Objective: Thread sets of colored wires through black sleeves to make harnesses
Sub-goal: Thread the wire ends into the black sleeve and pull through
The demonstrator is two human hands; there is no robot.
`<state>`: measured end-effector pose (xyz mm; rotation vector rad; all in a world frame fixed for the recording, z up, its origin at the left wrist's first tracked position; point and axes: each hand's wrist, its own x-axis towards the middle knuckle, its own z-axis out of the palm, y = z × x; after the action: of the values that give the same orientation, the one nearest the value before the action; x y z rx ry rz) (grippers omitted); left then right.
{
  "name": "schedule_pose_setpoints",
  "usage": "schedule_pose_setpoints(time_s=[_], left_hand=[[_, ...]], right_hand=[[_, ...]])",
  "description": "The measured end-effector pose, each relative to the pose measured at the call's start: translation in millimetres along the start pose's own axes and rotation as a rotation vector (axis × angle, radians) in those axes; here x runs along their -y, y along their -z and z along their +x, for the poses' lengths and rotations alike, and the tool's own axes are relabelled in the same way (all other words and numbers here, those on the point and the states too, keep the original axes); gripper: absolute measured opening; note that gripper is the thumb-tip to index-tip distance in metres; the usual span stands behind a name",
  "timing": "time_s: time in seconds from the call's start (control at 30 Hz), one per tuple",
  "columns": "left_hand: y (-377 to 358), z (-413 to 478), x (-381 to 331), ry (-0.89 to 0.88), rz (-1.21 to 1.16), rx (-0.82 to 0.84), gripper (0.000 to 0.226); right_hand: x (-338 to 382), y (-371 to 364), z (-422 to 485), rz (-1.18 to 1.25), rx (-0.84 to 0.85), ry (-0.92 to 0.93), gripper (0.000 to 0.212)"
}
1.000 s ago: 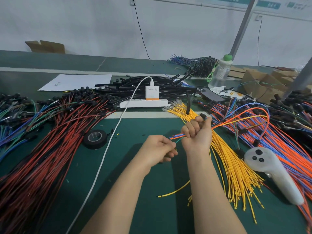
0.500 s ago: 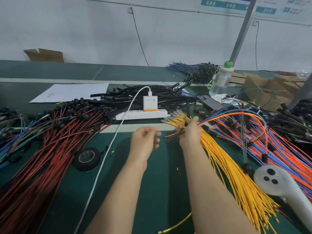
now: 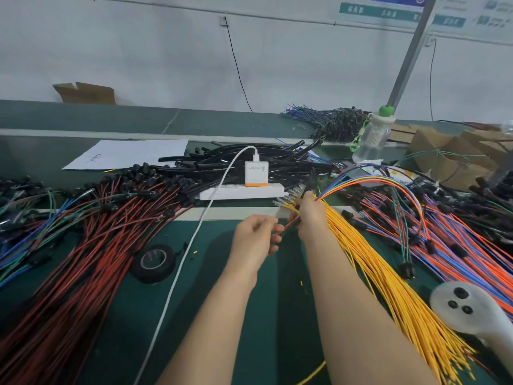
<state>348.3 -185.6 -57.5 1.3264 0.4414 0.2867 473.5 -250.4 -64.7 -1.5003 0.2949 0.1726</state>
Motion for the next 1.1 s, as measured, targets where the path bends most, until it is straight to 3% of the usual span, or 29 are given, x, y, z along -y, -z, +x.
schedule_pose_setpoints(time_s=[0.27, 0.47, 0.57, 0.8, 0.97, 1.1], left_hand=[[0, -3, 1, 0.016, -0.001, 0.015, 0.012], [-2, -3, -3, 0.021, -0.02, -0.014, 0.01], [-6, -5, -7, 0.004, 0.006, -0.038, 0.012], [-57, -29, -30, -0.109, 0.257, 0.22, 0.025], [-53, -53, -39, -0.067, 0.001, 0.315, 0.01], [-17, -66, -41, -0.048, -0.29, 0.362, 0.014]], right_hand=[[-3, -6, -5, 0.061, 0.042, -0.014, 0.043], [-1, 6, -24, 0.503, -0.001, 0.068, 0.044], [7, 29, -49, 0.603, 0.02, 0.103, 0.046], [2, 90, -110, 0.546, 0.172, 0.133, 0.051], [2, 107, -129, 0.41, 0.279, 0.095, 0.05], [0, 101, -136, 0.627, 0.318, 0.088, 0.051]])
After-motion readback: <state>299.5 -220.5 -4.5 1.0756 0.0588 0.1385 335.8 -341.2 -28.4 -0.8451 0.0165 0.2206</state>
